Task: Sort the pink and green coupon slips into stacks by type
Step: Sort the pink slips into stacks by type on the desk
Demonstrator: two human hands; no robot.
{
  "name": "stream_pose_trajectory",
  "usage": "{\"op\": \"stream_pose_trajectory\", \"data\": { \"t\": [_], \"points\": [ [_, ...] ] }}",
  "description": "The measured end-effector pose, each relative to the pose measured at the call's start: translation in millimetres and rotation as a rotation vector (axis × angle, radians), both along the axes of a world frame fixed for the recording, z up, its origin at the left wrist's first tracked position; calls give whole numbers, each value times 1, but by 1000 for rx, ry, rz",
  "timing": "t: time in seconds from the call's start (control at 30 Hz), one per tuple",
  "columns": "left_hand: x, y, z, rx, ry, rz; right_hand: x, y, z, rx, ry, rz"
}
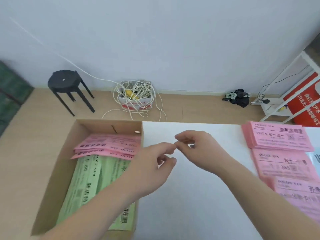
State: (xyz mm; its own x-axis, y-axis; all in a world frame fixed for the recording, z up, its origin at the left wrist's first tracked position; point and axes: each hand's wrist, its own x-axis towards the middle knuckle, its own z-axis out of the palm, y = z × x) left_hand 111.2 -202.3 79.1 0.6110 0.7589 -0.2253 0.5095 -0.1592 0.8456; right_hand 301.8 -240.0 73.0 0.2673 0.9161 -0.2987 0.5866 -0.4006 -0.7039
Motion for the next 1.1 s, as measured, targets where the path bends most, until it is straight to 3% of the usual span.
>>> {"op": "stream_pose_trajectory", "data": {
  "t": [0.17,0.4,0.47,0.57,0.7,0.8,0.9,1.1],
  "points": [
    [-122,16,-7,-22,63,187,-103,13,-19,222,45,67],
    [-200,36,-46,104,263,130,-162,38,-30,617,-523,374],
    [-201,38,-53,82,265,148,-181,58,-19,476,-511,421],
    [-201,42,-58,25,216,212,-195,94,-19,52,-460,412],
    [-210,45,-67,8,152,276,-195,122,-29,-171,-505,450],
    [-218,47,-69,-4,139,285,-198,123,-32,-228,-510,514],
    [-217,47,-68,-22,130,266,-196,120,-37,-111,-563,544],
    [-216,48,-63,-82,121,312,-180,131,-45,-23,-691,401]
  ]
}}
